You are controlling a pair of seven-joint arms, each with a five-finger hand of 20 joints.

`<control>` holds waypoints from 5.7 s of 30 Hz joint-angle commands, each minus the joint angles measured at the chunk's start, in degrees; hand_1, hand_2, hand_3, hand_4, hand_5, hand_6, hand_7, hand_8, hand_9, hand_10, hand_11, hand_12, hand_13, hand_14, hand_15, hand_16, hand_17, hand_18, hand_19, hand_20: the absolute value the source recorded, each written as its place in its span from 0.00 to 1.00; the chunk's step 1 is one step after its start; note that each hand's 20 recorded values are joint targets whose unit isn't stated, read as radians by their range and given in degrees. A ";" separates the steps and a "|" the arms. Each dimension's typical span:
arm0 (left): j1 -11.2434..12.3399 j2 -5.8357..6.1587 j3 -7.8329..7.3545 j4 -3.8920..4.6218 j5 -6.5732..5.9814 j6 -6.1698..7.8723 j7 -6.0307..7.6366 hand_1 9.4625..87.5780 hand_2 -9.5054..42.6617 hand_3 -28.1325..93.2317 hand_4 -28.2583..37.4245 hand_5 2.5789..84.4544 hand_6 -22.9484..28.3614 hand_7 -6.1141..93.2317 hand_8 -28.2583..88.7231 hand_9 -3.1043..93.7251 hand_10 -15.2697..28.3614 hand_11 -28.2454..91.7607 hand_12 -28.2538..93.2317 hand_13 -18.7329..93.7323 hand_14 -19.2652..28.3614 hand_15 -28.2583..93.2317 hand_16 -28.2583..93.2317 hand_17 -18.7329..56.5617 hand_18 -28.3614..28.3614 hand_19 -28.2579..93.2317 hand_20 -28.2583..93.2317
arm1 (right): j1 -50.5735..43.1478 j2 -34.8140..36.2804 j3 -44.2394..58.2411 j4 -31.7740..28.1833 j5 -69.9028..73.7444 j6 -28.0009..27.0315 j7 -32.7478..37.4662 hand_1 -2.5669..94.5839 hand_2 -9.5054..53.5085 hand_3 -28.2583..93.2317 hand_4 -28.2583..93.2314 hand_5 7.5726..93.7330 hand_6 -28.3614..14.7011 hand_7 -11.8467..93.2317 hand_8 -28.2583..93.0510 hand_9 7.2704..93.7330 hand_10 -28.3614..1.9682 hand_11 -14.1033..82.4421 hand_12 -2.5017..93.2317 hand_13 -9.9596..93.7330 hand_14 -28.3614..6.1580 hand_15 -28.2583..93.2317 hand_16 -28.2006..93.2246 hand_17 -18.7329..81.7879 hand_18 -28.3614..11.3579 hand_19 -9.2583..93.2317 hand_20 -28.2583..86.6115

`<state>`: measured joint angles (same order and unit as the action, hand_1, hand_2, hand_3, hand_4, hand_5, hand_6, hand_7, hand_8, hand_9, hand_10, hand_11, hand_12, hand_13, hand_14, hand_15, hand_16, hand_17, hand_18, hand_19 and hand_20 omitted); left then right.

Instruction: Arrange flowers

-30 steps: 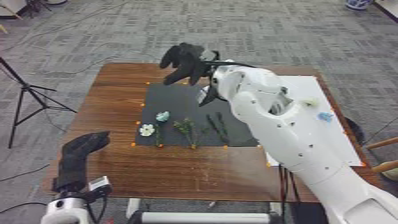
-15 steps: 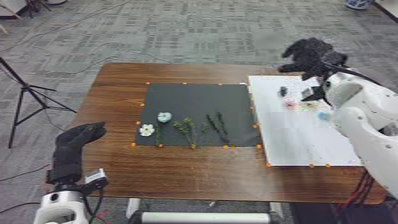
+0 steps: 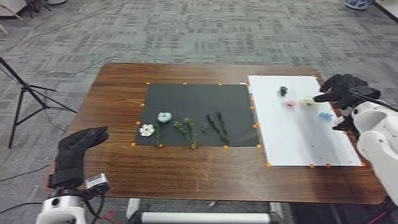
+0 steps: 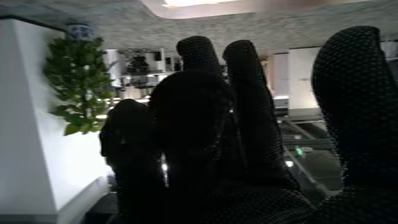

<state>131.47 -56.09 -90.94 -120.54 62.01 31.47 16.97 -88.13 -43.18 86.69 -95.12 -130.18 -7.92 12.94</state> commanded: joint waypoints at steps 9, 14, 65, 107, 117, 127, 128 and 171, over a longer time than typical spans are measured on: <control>1.15 -1.32 -0.26 -1.10 -0.20 -0.84 -0.79 0.29 0.25 0.79 0.08 0.67 0.44 0.31 0.16 0.61 0.67 0.46 0.36 0.56 0.78 0.50 0.24 0.31 0.76 0.37 0.41 | -0.74 -3.48 -6.63 8.03 -4.93 3.43 0.69 0.37 0.00 0.77 0.09 0.61 0.66 0.29 0.17 0.74 0.55 0.31 0.24 0.94 0.70 0.71 0.51 0.73 0.27 1.00 0.74; 1.74 -1.51 -0.55 -1.29 -0.35 -0.75 -0.61 0.29 0.25 0.79 0.08 0.67 0.44 0.31 0.16 0.61 0.67 0.46 0.36 0.56 0.78 0.50 0.24 0.31 0.76 0.37 0.41 | -1.07 -3.39 -9.02 8.94 -3.67 8.69 2.47 0.51 0.00 0.75 0.07 0.67 0.65 0.31 0.26 0.81 0.60 0.32 0.27 0.96 0.74 0.72 0.51 0.75 0.30 1.00 0.75; 2.59 -1.33 -1.88 -1.63 0.41 -3.00 -1.71 0.29 0.23 0.78 0.10 0.67 0.45 0.30 0.16 0.61 0.67 0.46 0.36 0.55 0.78 0.50 0.24 0.31 0.76 0.37 0.41 | -0.63 1.67 -6.51 2.50 -4.71 -4.12 -1.39 0.29 0.00 0.72 0.10 0.57 0.60 0.25 0.19 0.67 0.42 0.27 0.24 0.89 0.61 0.73 0.52 0.71 0.25 1.00 0.76; 1.13 0.36 -3.02 -0.55 -0.98 -2.92 -1.84 0.30 0.23 0.78 0.10 0.67 0.45 0.30 0.16 0.61 0.68 0.46 0.36 0.56 0.78 0.50 0.24 0.31 0.76 0.36 0.41 | 31.38 -14.54 -42.65 -3.88 7.08 -0.80 -6.70 0.64 0.03 0.70 0.07 0.83 0.65 0.30 0.33 0.94 0.63 0.28 0.35 0.97 0.74 0.73 0.53 0.80 0.34 1.00 0.79; -0.79 0.36 -2.18 0.18 -0.20 -2.81 -2.59 0.30 0.23 0.78 0.10 0.67 0.45 0.30 0.16 0.61 0.68 0.46 0.36 0.56 0.78 0.50 0.24 0.31 0.76 0.36 0.41 | 33.02 -25.78 -46.18 4.57 -0.54 -9.47 -10.57 0.64 0.02 0.70 0.07 0.83 0.65 0.29 0.32 0.94 0.63 0.26 0.34 0.97 0.76 0.73 0.53 0.81 0.34 1.00 0.80; 0.68 0.20 -2.35 -0.58 -0.73 -3.06 -1.50 0.30 0.24 0.78 0.10 0.67 0.45 0.30 0.16 0.61 0.68 0.46 0.36 0.56 0.78 0.49 0.24 0.32 0.76 0.36 0.41 | 31.91 -28.93 -45.52 8.54 -3.95 -11.61 -9.87 0.63 0.03 0.70 0.07 0.83 0.67 0.30 0.31 0.93 0.62 0.25 0.33 0.97 0.76 0.73 0.53 0.80 0.34 1.00 0.80; 0.24 0.29 -2.23 -0.36 -0.71 -3.22 -1.55 0.30 0.24 0.78 0.10 0.67 0.45 0.30 0.16 0.61 0.68 0.46 0.36 0.56 0.78 0.49 0.24 0.31 0.76 0.36 0.41 | 32.10 -28.71 -45.67 8.65 -3.65 -11.64 -9.44 0.63 0.03 0.70 0.07 0.83 0.67 0.30 0.31 0.93 0.62 0.25 0.32 0.97 0.75 0.73 0.53 0.81 0.34 1.00 0.80; 2.05 -0.30 -2.78 -1.06 0.99 -4.60 -2.25 0.29 0.21 0.78 0.11 0.67 0.44 0.30 0.16 0.61 0.68 0.46 0.36 0.55 0.78 0.50 0.24 0.31 0.76 0.37 0.41 | 23.96 -1.99 -26.86 8.07 -6.78 -4.16 -2.58 0.31 0.00 0.75 0.09 0.48 0.60 0.23 0.19 0.58 0.44 0.23 0.23 0.88 0.65 0.74 0.51 0.71 0.27 1.00 0.75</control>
<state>132.99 -55.87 -93.43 -121.14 62.09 27.70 14.83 -59.65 -51.04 58.15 -90.61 -133.95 -11.91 8.80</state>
